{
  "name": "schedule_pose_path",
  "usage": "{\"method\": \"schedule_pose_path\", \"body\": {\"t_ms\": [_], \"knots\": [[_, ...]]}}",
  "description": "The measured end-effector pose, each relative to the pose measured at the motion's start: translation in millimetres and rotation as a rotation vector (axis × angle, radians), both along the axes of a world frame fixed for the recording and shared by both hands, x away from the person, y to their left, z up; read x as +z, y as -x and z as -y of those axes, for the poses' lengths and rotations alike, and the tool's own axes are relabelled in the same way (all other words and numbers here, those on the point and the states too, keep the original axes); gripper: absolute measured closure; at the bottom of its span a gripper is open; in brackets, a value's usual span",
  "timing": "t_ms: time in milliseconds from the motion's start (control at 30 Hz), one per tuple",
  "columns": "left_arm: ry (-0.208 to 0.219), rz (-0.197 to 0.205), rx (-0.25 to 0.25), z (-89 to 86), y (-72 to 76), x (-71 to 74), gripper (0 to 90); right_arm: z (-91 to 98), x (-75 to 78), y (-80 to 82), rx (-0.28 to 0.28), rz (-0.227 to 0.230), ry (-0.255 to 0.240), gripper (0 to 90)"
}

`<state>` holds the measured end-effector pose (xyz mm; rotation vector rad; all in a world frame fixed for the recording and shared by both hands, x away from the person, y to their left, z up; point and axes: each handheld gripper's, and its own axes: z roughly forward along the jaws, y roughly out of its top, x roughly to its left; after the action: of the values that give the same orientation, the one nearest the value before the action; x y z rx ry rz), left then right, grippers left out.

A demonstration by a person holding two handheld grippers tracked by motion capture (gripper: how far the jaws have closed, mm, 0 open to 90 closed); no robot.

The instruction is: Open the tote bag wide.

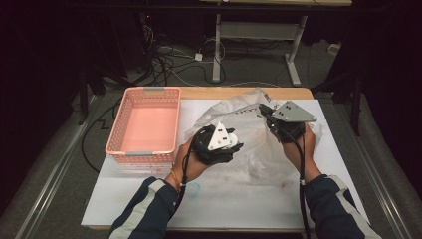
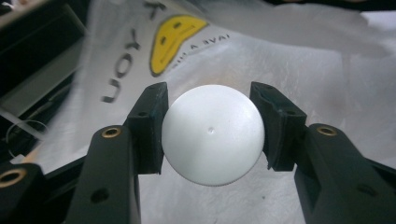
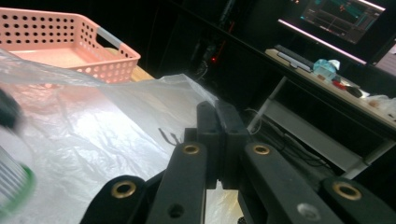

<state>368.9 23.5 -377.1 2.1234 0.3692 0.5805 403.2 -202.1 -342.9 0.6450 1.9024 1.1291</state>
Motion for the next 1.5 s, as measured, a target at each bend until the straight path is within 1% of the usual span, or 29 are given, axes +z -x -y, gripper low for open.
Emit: {"method": "schedule_pose_path", "body": {"t_ms": [67, 200, 233, 267, 400, 500, 567, 600, 667, 700, 733, 800, 867, 900, 933, 967, 1000, 1033, 1067, 1100, 1167, 1200, 1233, 1267, 1333, 1367, 1400, 1467, 1500], "knots": [[-0.02, -0.01, 0.005, 9.7, -6.8, -11.9, 47.4, 0.3, -0.1, 1.6, 0.003, 0.001, 0.0, 90.0], [-0.011, -0.048, 0.021, 20.9, -19.8, -32.5, 47.4, 1.8, -1.0, 4.1, 0.019, -0.009, -0.012, 90.0], [-0.002, -0.065, 0.028, 24.5, -23.7, -38.9, 47.4, 2.1, -1.8, 4.9, 0.024, -0.012, -0.01, 90.0], [-0.012, -0.069, 0.031, 27.0, -26.9, -43.8, 47.4, 2.2, -3.0, 5.8, 0.032, -0.017, -0.012, 90.0], [-0.037, -0.089, 0.072, 36.1, -39.3, -61.2, 47.3, 2.4, -6.5, 7.9, 0.045, -0.027, -0.017, 90.0], [-0.033, -0.134, 0.106, 41.0, -47.9, -75.5, 47.2, 2.6, -9.5, 9.4, 0.053, -0.034, -0.013, 90.0], [-0.061, -0.144, 0.112, 44.0, -49.5, -80.1, 46.9, 3.2, -10.9, 9.2, 0.056, -0.039, -0.009, 90.0], [-0.067, -0.134, 0.117, 44.7, -48.8, -80.6, 46.1, 4.0, -11.5, 8.7, 0.056, -0.043, -0.013, 90.0], [-0.038, -0.116, 0.125, 43.1, -45.6, -75.7, 34.4, 5.2, -12.3, 8.2, 0.057, -0.043, -0.014, 90.0], [-0.027, -0.103, 0.123, 41.6, -43.4, -71.8, 32.1, 5.3, -12.9, 8.4, 0.057, -0.048, -0.016, 90.0], [-0.014, -0.093, 0.118, 40.1, -40.7, -67.9, 31.9, 5.0, -13.6, 8.4, 0.06, -0.052, -0.015, 90.0], [-0.008, -0.062, 0.104, 36.3, -31.7, -60.2, 27.6, 4.1, -14.9, 9.0, 0.064, -0.055, -0.009, 90.0], [-0.017, -0.033, 0.08, 32.4, -22.1, -54.9, 27.1, 3.3, -15.9, 9.7, 0.07, -0.052, 0.002, 90.0], [-0.014, -0.017, 0.066, 28.8, -14.3, -51.5, 27.0, 3.2, -16.3, 10.1, 0.07, -0.055, 0.003, 90.0], [-0.022, -0.003, 0.06, 26.7, -9.2, -49.1, 26.1, 3.4, -16.8, 10.5, 0.071, -0.061, 0.004, 90.0], [-0.028, 0.024, 0.051, 22.7, 0.1, -45.7, 24.8, 3.5, -16.9, 10.6, 0.071, -0.064, 0.003, 90.0], [-0.03, 0.033, 0.043, 19.5, 5.1, -43.4, 24.6, 3.9, -17.2, 10.5, 0.071, -0.061, 0.005, 90.0], [-0.042, 0.045, 0.035, 15.1, 11.6, -39.9, 24.6, 4.0, -17.5, 10.5, 0.072, -0.062, 0.005, 90.0], [-0.051, 0.07, 0.035, 8.5, 19.7, -35.2, 24.5, 4.1, -18.2, 10.7, 0.071, -0.066, 0.004, 90.0], [-0.05, 0.084, 0.035, 3.3, 24.5, -32.0, 24.5, 4.1, -19.0, 10.9, 0.071, -0.07, 0.008, 90.0], [-0.03, 0.121, 0.057, -15.7, 36.9, -22.3, 24.2, 4.7, -20.1, 11.6, 0.072, -0.07, 0.015, 90.0], [-0.017, 0.134, 0.078, -25.0, 41.0, -19.0, 22.2, 5.1, -20.7, 11.9, 0.073, -0.074, 0.019, 90.0], [-0.002, 0.14, 0.092, -31.8, 43.3, -17.4, 21.0, 5.5, -21.1, 12.2, 0.069, -0.076, 0.023, 90.0], [0.009, 0.148, 0.12, -43.1, 45.9, -15.7, 21.0, 6.3, -21.3, 11.9, 0.07, -0.075, 0.026, 90.0], [0.022, 0.134, 0.166, -58.8, 46.6, -17.5, 20.9, 8.0, -22.4, 11.1, 0.067, -0.084, 0.022, 90.0], [0.019, 0.124, 0.181, -63.6, 46.0, -19.3, 20.5, 8.1, -23.4, 11.1, 0.067, -0.09, 0.023, 90.0], [0.004, 0.116, 0.209, -70.5, 44.9, -23.5, 18.8, 8.3, -24.0, 11.1, 0.067, -0.091, 0.03, 90.0], [-0.006, 0.077, 0.226, -78.6, 41.4, -30.6, 18.3, 8.6, -26.3, 11.4, 0.065, -0.097, 0.04, 90.0], [-0.026, 0.077, 0.246, -80.3, 40.1, -33.3, 18.3, 9.5, -26.8, 11.2, 0.064, -0.098, 0.046, 90.0]]}}
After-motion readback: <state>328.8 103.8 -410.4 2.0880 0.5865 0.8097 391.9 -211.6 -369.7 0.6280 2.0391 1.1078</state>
